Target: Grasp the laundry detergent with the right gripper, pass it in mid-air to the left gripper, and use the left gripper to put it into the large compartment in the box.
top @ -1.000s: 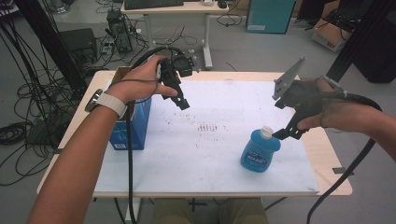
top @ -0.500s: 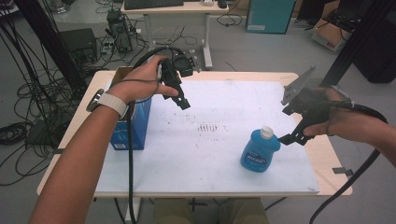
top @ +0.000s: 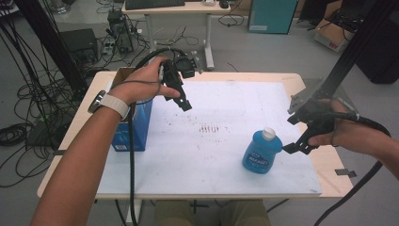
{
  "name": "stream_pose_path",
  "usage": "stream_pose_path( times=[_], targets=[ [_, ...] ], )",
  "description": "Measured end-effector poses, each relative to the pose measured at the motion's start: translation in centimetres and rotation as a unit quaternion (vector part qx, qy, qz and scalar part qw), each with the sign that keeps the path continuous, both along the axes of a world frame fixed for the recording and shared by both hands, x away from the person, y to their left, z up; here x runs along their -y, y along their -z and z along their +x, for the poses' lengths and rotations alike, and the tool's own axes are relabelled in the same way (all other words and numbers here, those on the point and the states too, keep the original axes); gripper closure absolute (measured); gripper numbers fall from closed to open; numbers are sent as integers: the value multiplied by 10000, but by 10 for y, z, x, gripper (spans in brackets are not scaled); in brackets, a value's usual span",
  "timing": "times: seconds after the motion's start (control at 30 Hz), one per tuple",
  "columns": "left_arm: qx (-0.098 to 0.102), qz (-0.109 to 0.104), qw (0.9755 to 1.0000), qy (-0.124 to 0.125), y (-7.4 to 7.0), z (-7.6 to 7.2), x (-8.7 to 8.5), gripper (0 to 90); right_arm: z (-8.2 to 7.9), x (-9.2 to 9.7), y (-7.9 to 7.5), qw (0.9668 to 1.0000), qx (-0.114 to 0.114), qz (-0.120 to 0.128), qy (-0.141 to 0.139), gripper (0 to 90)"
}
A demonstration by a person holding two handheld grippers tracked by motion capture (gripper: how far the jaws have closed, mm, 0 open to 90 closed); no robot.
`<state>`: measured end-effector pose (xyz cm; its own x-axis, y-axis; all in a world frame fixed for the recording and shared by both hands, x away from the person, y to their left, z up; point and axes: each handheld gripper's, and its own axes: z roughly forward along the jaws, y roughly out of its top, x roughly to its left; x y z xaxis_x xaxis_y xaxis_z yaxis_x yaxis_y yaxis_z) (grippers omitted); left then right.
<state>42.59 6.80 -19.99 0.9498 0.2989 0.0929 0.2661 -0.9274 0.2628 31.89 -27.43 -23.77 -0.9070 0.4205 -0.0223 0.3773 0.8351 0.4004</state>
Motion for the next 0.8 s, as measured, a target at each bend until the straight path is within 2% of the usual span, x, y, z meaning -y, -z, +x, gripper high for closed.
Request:
stream_pose_path(
  times=[0.1,0.23,0.33,0.4,0.43,0.53,0.63,0.8],
  targets=[
    [-11,4,10000,-2,1,0,0,80,-1,3,4,10000,7,46,51,36],
    [22,-45,10000,-24,2,0,1,81,-3,7,10,9996,147,213,104,33],
    [-37,-23,10000,-10,3,0,2,81,-4,9,13,9994,197,265,92,32],
    [-2,-20,10000,-16,4,1,2,81,-6,10,17,9991,222,350,99,36],
    [-48,4,10000,-16,3,1,2,81,-7,10,20,9987,243,423,169,34],
    [-25,-50,10000,-40,3,2,2,81,-8,12,25,9986,235,432,196,35],
    [-18,-65,10000,-26,4,2,2,81,-8,15,33,9976,273,573,264,35],
    [-15,-39,10000,-15,5,2,1,83,-9,17,43,9974,329,595,220,36]
  ],
)
